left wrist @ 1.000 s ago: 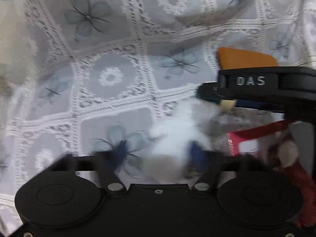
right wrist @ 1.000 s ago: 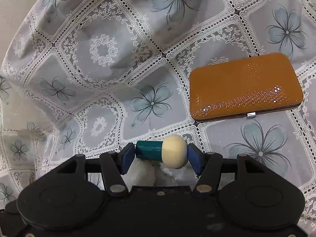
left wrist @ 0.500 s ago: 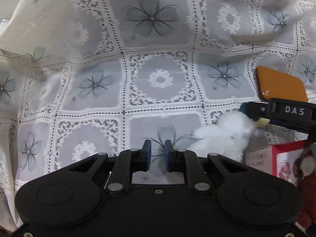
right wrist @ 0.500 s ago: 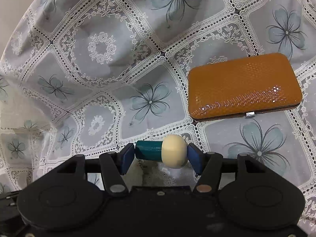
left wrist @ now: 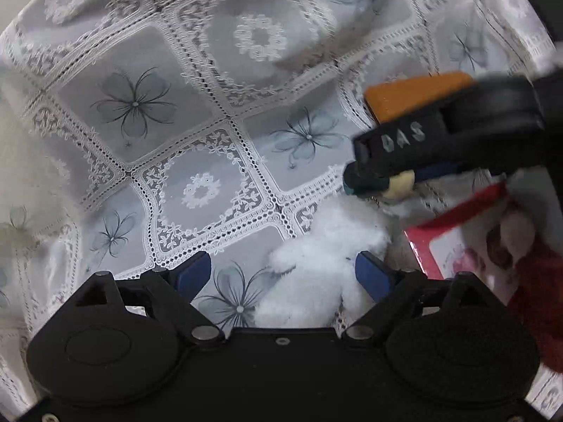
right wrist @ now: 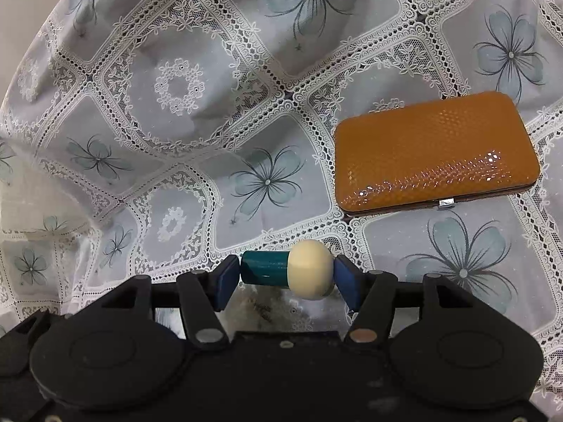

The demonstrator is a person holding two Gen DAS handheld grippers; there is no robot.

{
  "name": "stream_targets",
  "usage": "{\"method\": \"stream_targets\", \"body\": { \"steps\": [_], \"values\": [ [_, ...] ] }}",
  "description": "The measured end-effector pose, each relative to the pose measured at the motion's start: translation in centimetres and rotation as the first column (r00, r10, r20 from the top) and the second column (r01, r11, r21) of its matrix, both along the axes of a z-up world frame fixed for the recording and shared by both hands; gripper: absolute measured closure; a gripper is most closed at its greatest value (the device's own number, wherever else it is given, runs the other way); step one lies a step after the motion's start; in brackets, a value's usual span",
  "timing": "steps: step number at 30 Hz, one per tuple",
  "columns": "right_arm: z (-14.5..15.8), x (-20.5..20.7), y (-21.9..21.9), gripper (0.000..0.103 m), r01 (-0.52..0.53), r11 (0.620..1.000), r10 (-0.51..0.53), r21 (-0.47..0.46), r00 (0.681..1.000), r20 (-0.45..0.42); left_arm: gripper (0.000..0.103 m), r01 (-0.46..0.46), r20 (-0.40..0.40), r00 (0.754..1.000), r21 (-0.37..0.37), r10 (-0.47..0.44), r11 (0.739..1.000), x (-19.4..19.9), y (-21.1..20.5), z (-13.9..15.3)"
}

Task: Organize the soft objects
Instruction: 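Lift the white bear with the left gripper while the right holds the peg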

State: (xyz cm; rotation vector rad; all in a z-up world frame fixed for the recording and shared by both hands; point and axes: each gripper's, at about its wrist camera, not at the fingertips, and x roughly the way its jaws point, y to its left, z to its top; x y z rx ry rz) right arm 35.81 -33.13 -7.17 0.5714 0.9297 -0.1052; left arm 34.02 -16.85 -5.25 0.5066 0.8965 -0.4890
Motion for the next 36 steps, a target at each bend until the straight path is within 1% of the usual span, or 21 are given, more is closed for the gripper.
{"method": "stream_targets", "body": {
  "steps": [5, 8, 12, 18, 20, 23, 26, 31, 33, 36],
  "values": [
    [0.0, 0.1, -0.1, 0.044, 0.000, 1.000, 0.000, 0.004, 1.000, 0.000, 0.016, -0.070, -0.039, 0.997, -0.073, 0.068, 0.995, 1.6, 1.3, 0.1],
    [0.0, 0.0, -0.1, 0.043, 0.001, 1.000, -0.001, 0.004, 1.000, 0.001, 0.013, -0.040, -0.044, 0.998, -0.078, 0.036, 0.996, 1.4, 1.8, 0.0],
    [0.0, 0.0, -0.1, 0.043, 0.000, 1.000, 0.000, 0.003, 1.000, 0.001, 0.013, 0.009, -0.051, 0.999, -0.073, -0.013, 0.997, 0.7, 2.5, -0.4],
    [0.0, 0.1, -0.1, 0.043, -0.012, 1.000, 0.012, 0.009, 1.000, 0.001, 0.013, 0.023, -0.069, 0.997, -0.087, -0.029, 0.996, 0.6, 3.6, -0.6],
    [0.0, 0.1, -0.2, 0.043, -0.011, 1.000, 0.011, 0.011, 1.000, 0.001, 0.013, 0.029, -0.065, 0.997, -0.066, -0.033, 0.997, 0.8, 3.4, -0.9],
    [0.0, 0.0, -0.1, 0.043, -0.012, 1.000, 0.012, 0.004, 1.000, 0.002, 0.012, 0.068, -0.061, 0.996, -0.069, -0.072, 0.995, 0.7, 3.0, -0.9],
    [-0.1, 0.1, -0.2, 0.043, -0.012, 1.000, 0.012, 0.010, 1.000, 0.001, 0.012, 0.074, -0.071, 0.994, -0.060, -0.078, 0.995, 0.9, 2.8, -1.2],
    [0.0, 0.0, 0.0, 0.043, -0.015, 1.000, 0.015, 0.000, 1.000, 0.003, 0.012, 0.090, -0.060, 0.994, -0.079, -0.095, 0.993, 0.6, 3.0, -1.0],
    [0.0, 0.0, 0.0, 0.043, -0.018, 1.000, 0.018, 0.000, 1.000, 0.004, 0.012, 0.110, -0.062, 0.991, -0.086, -0.116, 0.990, 0.2, 3.4, -1.0],
    [0.0, 0.1, -0.1, 0.043, -0.019, 1.000, 0.019, 0.005, 1.000, 0.003, 0.012, 0.147, -0.062, 0.986, -0.075, -0.152, 0.986, -0.6, 3.7, -1.0]
  ]
}}
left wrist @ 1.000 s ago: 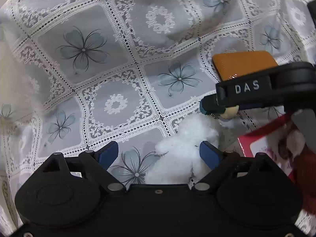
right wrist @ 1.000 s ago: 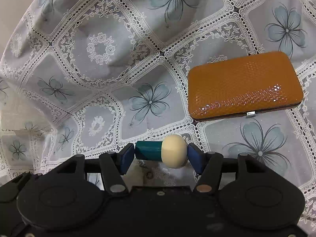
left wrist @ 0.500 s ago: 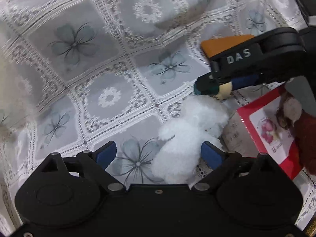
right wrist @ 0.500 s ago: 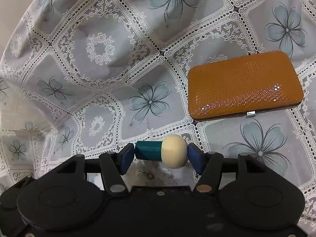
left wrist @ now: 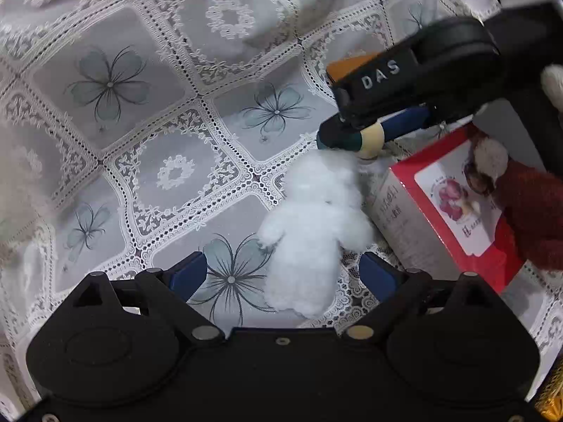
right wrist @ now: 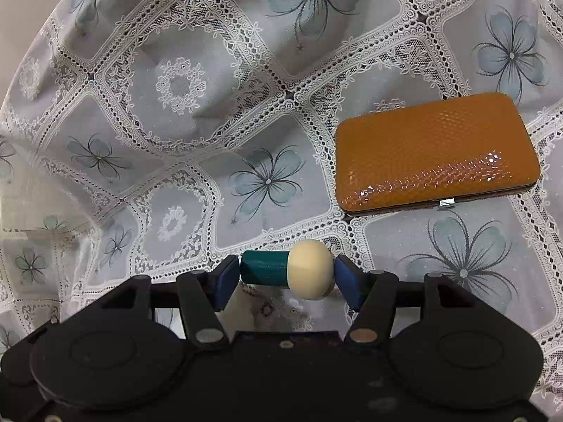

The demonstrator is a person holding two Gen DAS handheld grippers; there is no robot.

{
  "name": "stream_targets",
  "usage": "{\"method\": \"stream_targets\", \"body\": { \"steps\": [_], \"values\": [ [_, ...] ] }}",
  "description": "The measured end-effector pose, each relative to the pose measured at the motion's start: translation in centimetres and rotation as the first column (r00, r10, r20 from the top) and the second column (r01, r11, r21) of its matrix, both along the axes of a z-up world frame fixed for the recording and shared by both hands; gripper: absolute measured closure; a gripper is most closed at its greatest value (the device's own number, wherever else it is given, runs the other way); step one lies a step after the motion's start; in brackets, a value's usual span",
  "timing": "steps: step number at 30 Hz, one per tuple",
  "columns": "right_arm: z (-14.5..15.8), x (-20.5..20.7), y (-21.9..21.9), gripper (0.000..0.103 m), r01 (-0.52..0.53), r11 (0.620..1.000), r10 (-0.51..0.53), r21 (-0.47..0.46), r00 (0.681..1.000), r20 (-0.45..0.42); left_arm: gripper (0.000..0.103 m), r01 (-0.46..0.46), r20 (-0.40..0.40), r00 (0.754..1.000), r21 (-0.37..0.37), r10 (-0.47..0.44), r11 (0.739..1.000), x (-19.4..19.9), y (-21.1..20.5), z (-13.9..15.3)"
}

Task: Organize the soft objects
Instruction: 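Lift the white bear with the left gripper while the right holds the peg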

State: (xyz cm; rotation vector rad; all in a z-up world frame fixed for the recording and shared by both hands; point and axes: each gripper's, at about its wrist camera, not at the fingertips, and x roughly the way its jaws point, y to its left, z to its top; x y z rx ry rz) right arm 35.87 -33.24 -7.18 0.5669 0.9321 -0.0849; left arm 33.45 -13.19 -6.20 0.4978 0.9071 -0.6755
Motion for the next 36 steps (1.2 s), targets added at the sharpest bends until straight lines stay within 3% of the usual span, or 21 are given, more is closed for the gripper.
{"method": "stream_targets", "body": {
  "steps": [7, 10, 13, 15, 18, 20, 22, 25, 33, 35, 36],
  "values": [
    [0.1, -0.1, 0.2, 0.043, -0.006, 1.000, 0.006, -0.014, 1.000, 0.001, 0.013, 0.028, 0.008, 1.000, 0.030, -0.028, 0.999, 0.5, -2.1, 0.0],
    [0.1, -0.1, 0.3, 0.043, -0.008, 1.000, 0.008, -0.017, 1.000, 0.004, 0.015, -0.020, -0.003, 1.000, 0.024, 0.020, 1.000, 1.6, -2.2, 0.1],
    [0.1, -0.1, 0.3, 0.043, -0.008, 1.000, 0.008, -0.019, 1.000, 0.002, 0.025, -0.098, -0.044, 0.994, 0.000, 0.098, 0.995, 2.5, -1.8, -0.1],
    [0.1, 0.0, 0.4, 0.043, -0.010, 1.000, 0.010, -0.025, 1.000, 0.001, 0.027, -0.180, -0.068, 0.982, -0.008, 0.179, 0.984, 3.0, -1.3, -0.4],
    [0.0, 0.2, 0.6, 0.040, -0.013, 0.999, 0.012, -0.037, 1.000, -0.016, 0.028, -0.343, -0.104, 0.934, 0.000, 0.341, 0.939, 3.3, -0.1, -1.1],
    [-0.2, 0.6, 0.7, 0.037, -0.018, 0.999, 0.016, -0.048, 0.999, -0.041, 0.025, -0.381, -0.125, 0.917, 0.014, 0.380, 0.924, 3.3, 0.0, -1.7],
    [-0.3, 0.7, 0.8, 0.036, -0.021, 0.998, 0.018, -0.059, 0.998, -0.055, 0.017, -0.356, -0.113, 0.927, 0.033, 0.357, 0.934, 3.1, -0.5, -2.3],
    [-0.4, 0.9, 0.9, 0.034, -0.021, 0.998, 0.017, -0.060, 0.998, -0.066, 0.018, -0.331, -0.030, 0.943, 0.046, 0.332, 0.943, 2.4, -1.6, -2.3],
    [-0.6, 1.2, 0.9, 0.033, -0.027, 0.998, 0.023, -0.053, 0.996, -0.081, 0.015, -0.239, 0.042, 0.971, 0.064, 0.237, 0.969, 3.0, -2.5, -2.2],
    [-0.6, 1.2, 0.9, 0.037, -0.032, 0.998, 0.028, -0.053, 0.996, -0.079, 0.015, -0.212, 0.043, 0.977, 0.067, 0.209, 0.975, 3.1, -2.6, -2.2],
    [-0.6, 1.2, 0.9, 0.046, -0.048, 0.998, 0.046, -0.034, 0.996, -0.073, 0.015, -0.201, 0.038, 0.979, 0.069, 0.198, 0.977, 3.1, -2.6, -2.2]
  ]
}}
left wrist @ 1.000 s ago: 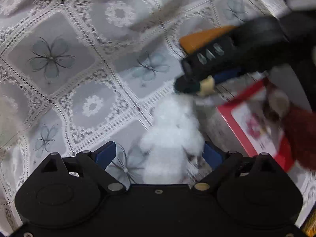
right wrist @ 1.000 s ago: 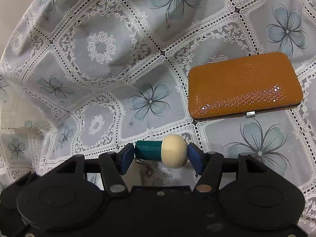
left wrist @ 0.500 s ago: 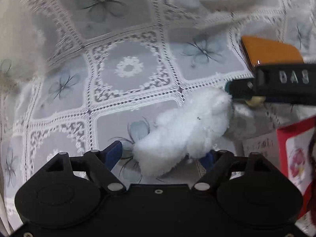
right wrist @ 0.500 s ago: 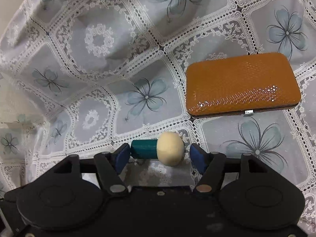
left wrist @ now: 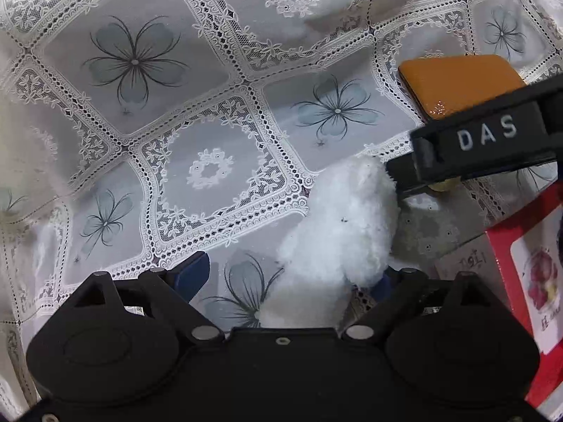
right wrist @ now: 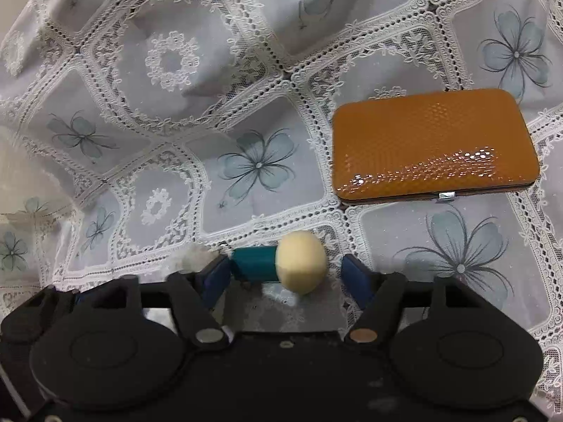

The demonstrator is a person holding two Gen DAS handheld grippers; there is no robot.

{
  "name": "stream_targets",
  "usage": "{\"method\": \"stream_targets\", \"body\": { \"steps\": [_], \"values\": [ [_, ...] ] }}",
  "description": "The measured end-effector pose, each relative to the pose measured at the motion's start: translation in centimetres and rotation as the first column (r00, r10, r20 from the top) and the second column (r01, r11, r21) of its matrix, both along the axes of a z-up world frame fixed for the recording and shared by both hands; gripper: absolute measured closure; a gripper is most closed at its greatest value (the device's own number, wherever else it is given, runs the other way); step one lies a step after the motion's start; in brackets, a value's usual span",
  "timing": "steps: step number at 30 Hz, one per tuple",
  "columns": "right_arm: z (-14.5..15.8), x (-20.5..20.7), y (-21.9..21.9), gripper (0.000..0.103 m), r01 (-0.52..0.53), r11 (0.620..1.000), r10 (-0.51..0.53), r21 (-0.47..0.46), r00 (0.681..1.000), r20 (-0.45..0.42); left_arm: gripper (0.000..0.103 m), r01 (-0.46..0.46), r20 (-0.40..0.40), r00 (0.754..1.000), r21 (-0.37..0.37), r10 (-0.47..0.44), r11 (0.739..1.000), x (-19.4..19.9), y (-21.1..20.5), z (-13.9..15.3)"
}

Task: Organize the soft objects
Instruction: 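Lift the white bear with the left gripper while the right holds the peg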

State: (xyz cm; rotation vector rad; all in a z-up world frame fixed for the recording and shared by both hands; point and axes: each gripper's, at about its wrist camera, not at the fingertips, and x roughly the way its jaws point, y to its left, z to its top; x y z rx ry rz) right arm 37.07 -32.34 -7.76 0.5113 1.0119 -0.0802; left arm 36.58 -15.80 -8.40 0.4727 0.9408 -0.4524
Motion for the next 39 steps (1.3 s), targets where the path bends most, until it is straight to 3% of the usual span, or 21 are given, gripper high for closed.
{"method": "stream_targets", "body": {
  "steps": [9, 17, 26, 33, 35, 38, 39],
  "values": [
    [1.2, -1.0, -0.4, 0.046, 0.012, 1.000, -0.011, -0.008, 0.999, 0.050, 0.010, -0.003, 0.008, 1.000, -0.066, 0.004, 0.998, 0.1, 1.3, 1.3],
    [2.5, -1.7, -3.5, 0.046, 0.039, 0.999, -0.038, -0.011, 0.999, 0.029, 0.009, 0.033, 0.009, 0.999, -0.093, -0.033, 0.995, 0.3, 0.4, 1.6],
    [3.5, -2.2, -4.6, 0.046, 0.029, 0.999, -0.027, -0.039, 0.999, 0.034, 0.006, -0.038, -0.115, 0.993, -0.237, 0.011, 0.971, 1.5, 1.8, 1.7],
    [3.9, -2.5, -4.9, 0.046, 0.028, 0.999, -0.026, -0.040, 0.999, 0.048, 0.005, -0.134, -0.208, 0.975, -0.268, 0.079, 0.954, 3.1, 1.0, 1.0],
    [4.2, -2.6, -5.0, 0.046, 0.030, 0.998, -0.028, -0.049, 0.998, 0.051, 0.010, -0.153, -0.242, 0.966, -0.257, 0.090, 0.954, 3.5, 0.4, 0.5],
    [4.4, -2.9, -5.4, 0.046, 0.030, 0.998, -0.027, -0.049, 0.998, 0.051, 0.028, -0.168, -0.288, 0.953, -0.255, 0.091, 0.952, 3.8, -0.2, -0.2],
    [4.5, -3.1, -5.5, 0.046, 0.031, 0.998, -0.029, -0.050, 0.998, 0.051, 0.045, -0.174, -0.286, 0.953, -0.258, 0.096, 0.950, 3.7, -0.2, -0.2]
  ]
}}
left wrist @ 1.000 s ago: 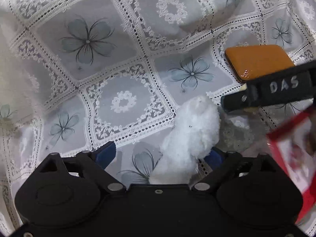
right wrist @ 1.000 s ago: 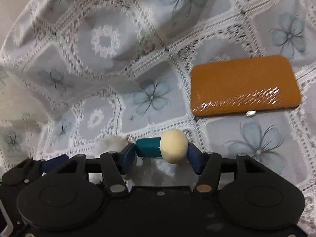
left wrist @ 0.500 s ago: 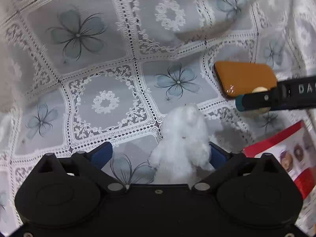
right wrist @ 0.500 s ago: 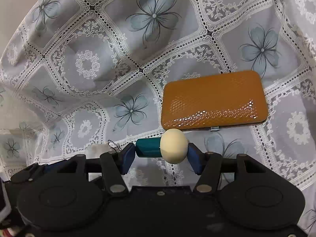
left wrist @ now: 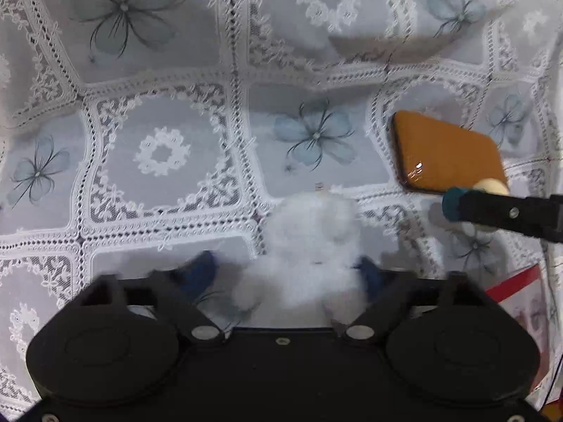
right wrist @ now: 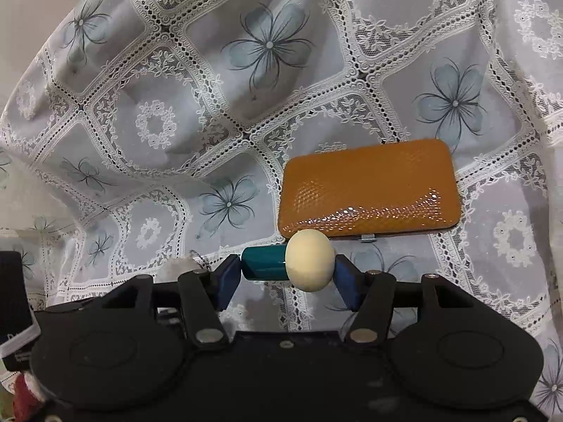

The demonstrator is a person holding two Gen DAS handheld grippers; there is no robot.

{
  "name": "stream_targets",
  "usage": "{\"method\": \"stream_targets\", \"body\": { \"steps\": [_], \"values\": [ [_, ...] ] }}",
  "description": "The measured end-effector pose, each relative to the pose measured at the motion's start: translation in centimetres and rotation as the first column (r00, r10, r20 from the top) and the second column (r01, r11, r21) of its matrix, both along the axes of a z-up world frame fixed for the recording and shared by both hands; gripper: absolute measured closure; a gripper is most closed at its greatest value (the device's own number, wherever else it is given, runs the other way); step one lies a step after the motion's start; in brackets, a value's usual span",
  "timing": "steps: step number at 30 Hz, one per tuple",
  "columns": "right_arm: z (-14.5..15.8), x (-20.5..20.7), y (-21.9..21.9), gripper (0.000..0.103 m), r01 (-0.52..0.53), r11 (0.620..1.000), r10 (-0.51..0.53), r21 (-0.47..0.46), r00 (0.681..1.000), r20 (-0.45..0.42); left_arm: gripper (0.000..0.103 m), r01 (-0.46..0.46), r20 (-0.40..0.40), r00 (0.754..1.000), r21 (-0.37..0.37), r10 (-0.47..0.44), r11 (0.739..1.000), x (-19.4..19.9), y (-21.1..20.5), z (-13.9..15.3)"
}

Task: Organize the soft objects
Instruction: 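Lift the white bear with the left gripper while the right holds the peg, then carry the bear and peg in both grippers over the woven basket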

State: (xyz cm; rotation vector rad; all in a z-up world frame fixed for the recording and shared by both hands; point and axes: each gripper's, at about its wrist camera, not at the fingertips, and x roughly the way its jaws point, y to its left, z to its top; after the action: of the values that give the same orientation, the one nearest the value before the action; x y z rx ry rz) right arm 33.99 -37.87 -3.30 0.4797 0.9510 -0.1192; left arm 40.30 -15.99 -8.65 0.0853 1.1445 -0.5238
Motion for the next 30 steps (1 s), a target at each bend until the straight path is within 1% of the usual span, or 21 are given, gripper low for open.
{"method": "stream_targets", "body": {
  "steps": [1, 3, 5, 8, 11, 14, 18, 22, 25, 27, 30],
  "values": [
    [0.1, -0.2, -0.1, 0.046, 0.002, 1.000, -0.002, -0.003, 1.000, 0.003, 0.049, -0.004, 0.010, 1.000, -0.009, 0.004, 1.000, -0.1, 0.0, 0.1],
    [0.3, -0.4, -0.3, 0.046, 0.006, 1.000, -0.006, -0.009, 1.000, 0.006, 0.050, 0.005, 0.013, 1.000, -0.031, -0.005, 1.000, -0.3, 0.1, 0.5],
    [0.6, -0.6, -0.7, 0.046, 0.014, 1.000, -0.014, -0.008, 1.000, 0.010, 0.051, -0.012, 0.007, 1.000, -0.045, 0.013, 0.999, -0.2, 0.3, 0.9],
    [1.4, -1.2, -1.1, 0.046, 0.021, 1.000, -0.020, -0.012, 0.999, 0.024, 0.051, -0.054, 0.032, 0.998, -0.044, 0.056, 0.998, -0.1, 0.6, 1.9],
    [2.4, -1.9, -1.6, 0.046, 0.023, 0.999, -0.022, -0.022, 0.999, 0.036, 0.051, -0.088, 0.060, 0.994, -0.058, 0.092, 0.994, -0.6, 0.8, 3.8],
    [3.4, -3.0, -2.2, 0.046, 0.033, 0.999, -0.032, -0.027, 0.998, 0.047, 0.051, -0.094, 0.093, 0.991, -0.061, 0.100, 0.994, -1.5, 0.5, 6.1],
    [4.4, -5.0, -3.5, 0.046, 0.069, 0.997, -0.067, -0.038, 0.996, 0.054, 0.051, -0.067, 0.112, 0.991, -0.072, 0.075, 0.995, -3.1, -1.2, 8.9],
    [5.1, -7.8, -5.1, 0.046, 0.115, 0.992, -0.113, -0.048, 0.992, 0.051, 0.051, -0.020, 0.125, 0.992, -0.090, 0.031, 0.996, -5.1, -3.6, 10.6],
    [5.5, -10.3, -6.2, 0.046, 0.142, 0.988, -0.139, -0.058, 0.989, 0.050, 0.051, 0.013, 0.138, 0.990, -0.094, 0.000, 0.995, -6.3, -5.9, 11.5],
    [5.7, -12.2, -6.7, 0.046, 0.159, 0.985, -0.156, -0.065, 0.986, 0.054, 0.051, 0.035, 0.126, 0.992, -0.111, -0.021, 0.993, -7.1, -7.6, 11.9],
    [5.7, -14.6, -7.2, 0.046, 0.177, 0.981, -0.174, -0.073, 0.983, 0.052, 0.051, 0.071, 0.119, 0.991, -0.116, -0.057, 0.991, -8.5, -10.0, 12.2]
  ]
}}
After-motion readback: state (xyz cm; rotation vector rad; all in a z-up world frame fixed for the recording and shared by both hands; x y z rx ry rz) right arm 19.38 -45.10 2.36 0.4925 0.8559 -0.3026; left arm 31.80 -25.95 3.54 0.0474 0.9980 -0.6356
